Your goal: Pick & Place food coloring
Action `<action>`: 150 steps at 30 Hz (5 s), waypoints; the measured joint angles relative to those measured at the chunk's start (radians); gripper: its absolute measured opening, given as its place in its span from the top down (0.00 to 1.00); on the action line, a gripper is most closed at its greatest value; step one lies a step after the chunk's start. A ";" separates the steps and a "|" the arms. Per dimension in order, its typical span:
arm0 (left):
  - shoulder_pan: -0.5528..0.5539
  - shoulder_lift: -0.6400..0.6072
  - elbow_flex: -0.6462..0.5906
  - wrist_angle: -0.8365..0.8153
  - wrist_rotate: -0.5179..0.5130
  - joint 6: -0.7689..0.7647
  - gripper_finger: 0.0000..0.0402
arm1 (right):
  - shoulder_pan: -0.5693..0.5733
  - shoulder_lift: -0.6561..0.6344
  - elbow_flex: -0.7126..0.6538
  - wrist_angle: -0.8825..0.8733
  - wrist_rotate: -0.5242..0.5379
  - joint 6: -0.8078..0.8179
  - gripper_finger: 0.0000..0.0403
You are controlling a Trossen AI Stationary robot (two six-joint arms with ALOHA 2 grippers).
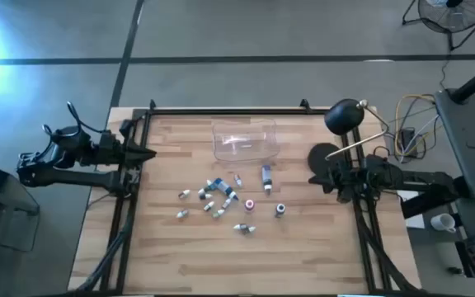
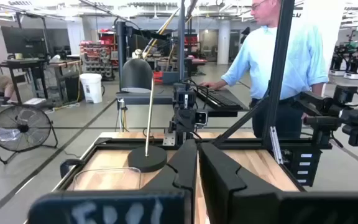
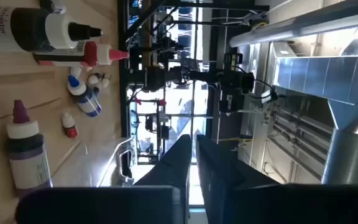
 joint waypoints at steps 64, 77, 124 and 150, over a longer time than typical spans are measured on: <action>0.000 0.000 0.000 0.000 0.000 0.000 1.00 | 0.000 0.000 0.000 0.000 0.000 0.000 0.96; 0.000 0.000 0.000 0.000 0.000 0.000 1.00 | 0.000 0.000 0.000 0.000 0.000 0.000 0.96; 0.000 0.000 0.000 0.000 0.000 0.000 1.00 | 0.000 0.001 0.000 0.199 0.052 0.554 0.96; 0.000 0.000 0.000 0.000 0.000 0.000 1.00 | 0.001 0.021 0.000 0.408 -0.029 1.839 0.96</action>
